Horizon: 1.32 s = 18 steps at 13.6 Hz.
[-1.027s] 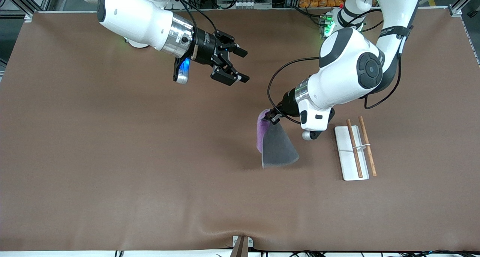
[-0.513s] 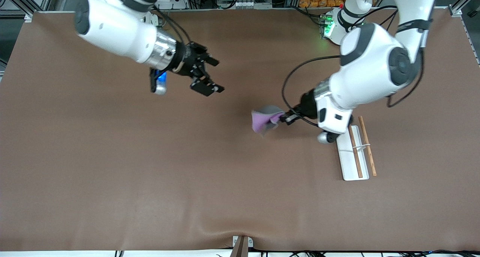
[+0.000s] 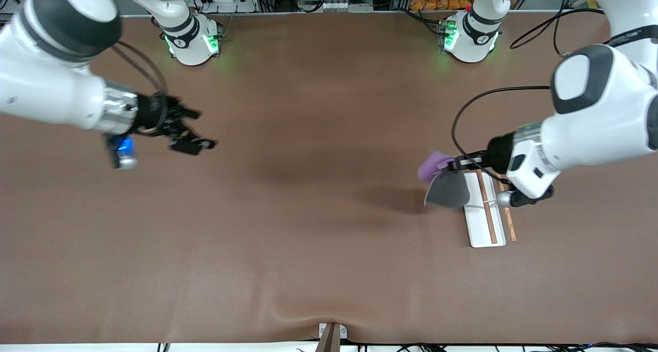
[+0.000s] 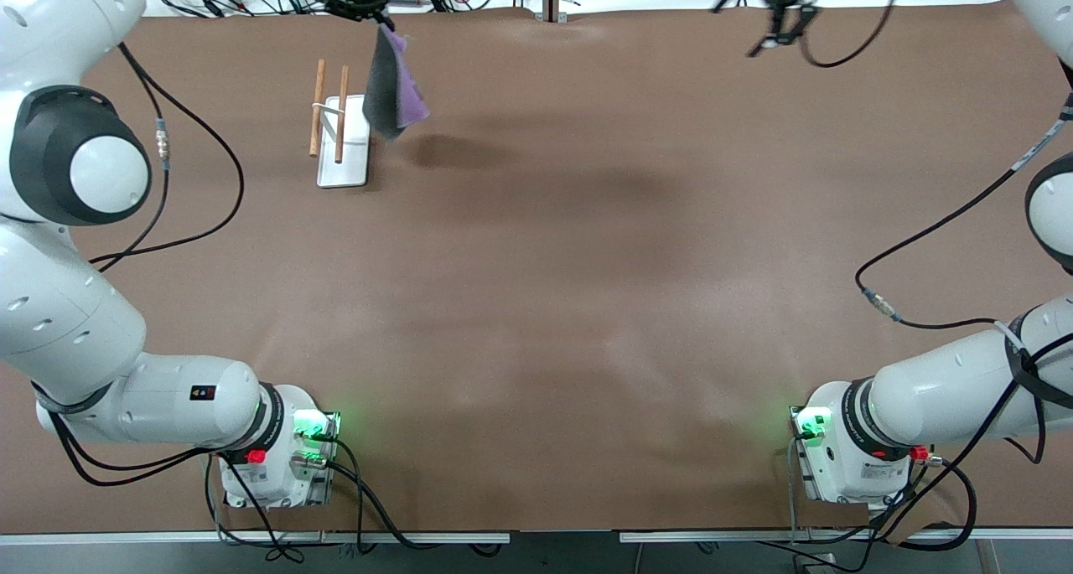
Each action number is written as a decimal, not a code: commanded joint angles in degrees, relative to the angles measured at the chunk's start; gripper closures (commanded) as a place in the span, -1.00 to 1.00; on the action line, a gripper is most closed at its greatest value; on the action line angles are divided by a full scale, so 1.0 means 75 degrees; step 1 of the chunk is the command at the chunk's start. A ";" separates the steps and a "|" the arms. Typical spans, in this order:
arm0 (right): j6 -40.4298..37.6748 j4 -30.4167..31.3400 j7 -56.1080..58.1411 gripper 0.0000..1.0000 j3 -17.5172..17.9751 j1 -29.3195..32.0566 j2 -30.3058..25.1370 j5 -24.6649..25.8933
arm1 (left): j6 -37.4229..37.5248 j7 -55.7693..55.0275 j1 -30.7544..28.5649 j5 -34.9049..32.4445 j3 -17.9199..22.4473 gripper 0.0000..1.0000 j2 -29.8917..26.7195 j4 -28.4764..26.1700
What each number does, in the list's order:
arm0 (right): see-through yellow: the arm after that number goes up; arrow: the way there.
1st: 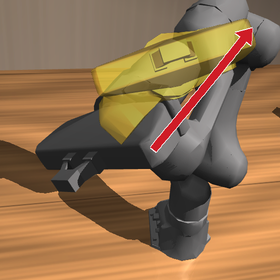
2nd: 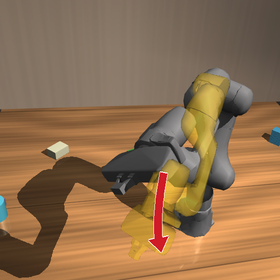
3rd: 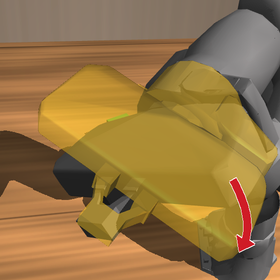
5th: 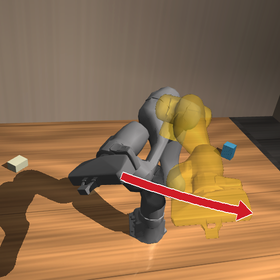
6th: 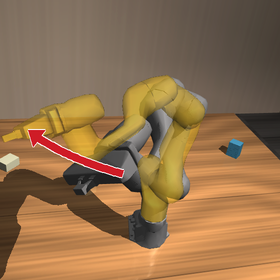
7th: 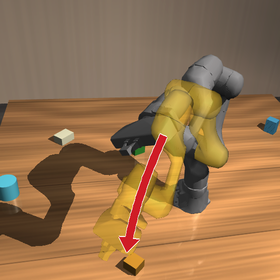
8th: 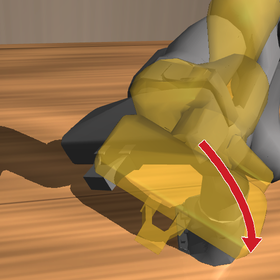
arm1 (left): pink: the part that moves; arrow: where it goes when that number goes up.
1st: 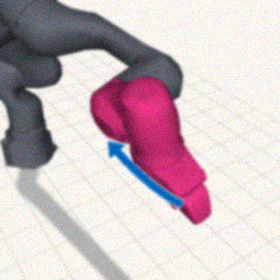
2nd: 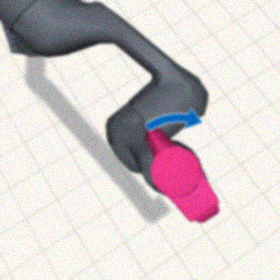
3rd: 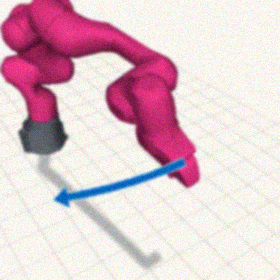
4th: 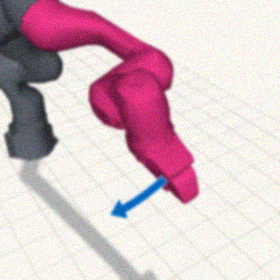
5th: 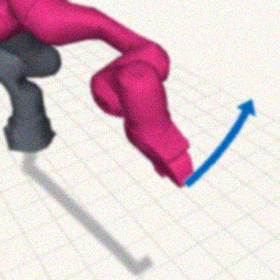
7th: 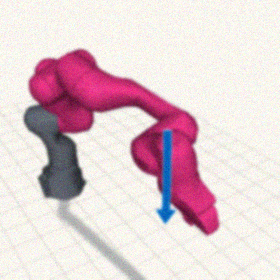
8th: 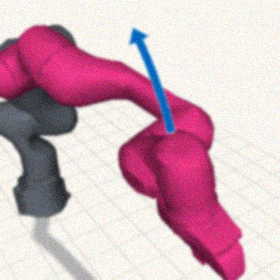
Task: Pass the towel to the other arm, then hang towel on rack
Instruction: 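Carry the towel with the left gripper while the right gripper releases, then lower the towel over the wooden dowels with the left gripper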
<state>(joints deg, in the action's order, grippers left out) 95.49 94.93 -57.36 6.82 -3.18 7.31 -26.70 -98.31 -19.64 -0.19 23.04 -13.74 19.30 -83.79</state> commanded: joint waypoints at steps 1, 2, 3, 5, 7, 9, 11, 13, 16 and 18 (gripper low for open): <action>-0.0426 -0.0107 0.1688 -1.00 0.0158 0.0725 0.0010 0.1062 | 0.0158 0.0904 -0.0138 -0.0456 -0.0042 1.00 -0.0043 -0.0055; -0.0508 -0.0107 0.2403 -1.00 0.0158 0.1065 -0.0002 0.1122 | 0.0158 0.1209 -0.0150 -0.0563 -0.0042 1.00 -0.0042 -0.0043; -0.0649 -0.0095 0.3083 -1.00 0.0158 0.1370 -0.0037 0.1390 | 0.0158 0.1549 -0.0208 -0.0680 -0.0042 1.00 -0.0031 -0.0031; -0.0755 -0.0095 0.4349 -1.00 0.0169 0.1618 -0.0200 0.2570 | 0.0042 0.2578 -0.0220 -0.0949 -0.0042 1.00 0.0063 -0.0019; -0.0732 -0.0095 0.5405 -1.00 0.0158 0.1817 -0.0411 0.3358 | 0.0030 0.3050 -0.0220 -0.0985 -0.0042 1.00 0.0133 -0.0019; -0.0674 -0.0048 0.5971 -1.00 0.0158 0.2040 -0.0610 0.3584 | -0.0180 0.3891 -0.0232 -0.1032 -0.0031 1.00 0.0262 -0.0019; -0.0650 0.0045 0.6031 -1.00 0.0158 0.2134 -0.0844 0.3607 | -0.0462 0.4468 -0.0232 -0.1464 -0.0031 1.00 0.0321 -0.0019; -0.0254 0.0488 0.6089 -1.00 0.0169 0.2146 -0.1219 0.3619 | -0.0474 0.4866 -0.0255 -0.1711 -0.0031 1.00 0.0403 -0.0007; 0.0555 0.1415 0.6430 -1.00 0.0169 0.2123 -0.1793 0.3619 | -0.0474 0.5686 -0.0535 -0.1887 -0.0031 1.00 0.0380 -0.0019; 0.0522 0.1266 0.6313 -1.00 0.0216 0.2076 -0.1760 0.3607 | -0.0451 0.6400 -0.0805 -0.1935 -0.0019 1.00 0.0380 -0.0031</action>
<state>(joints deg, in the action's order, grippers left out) 98.31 102.34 -10.26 7.31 11.72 -3.37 -0.74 -101.72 23.81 -4.01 9.73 -13.52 22.42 -84.15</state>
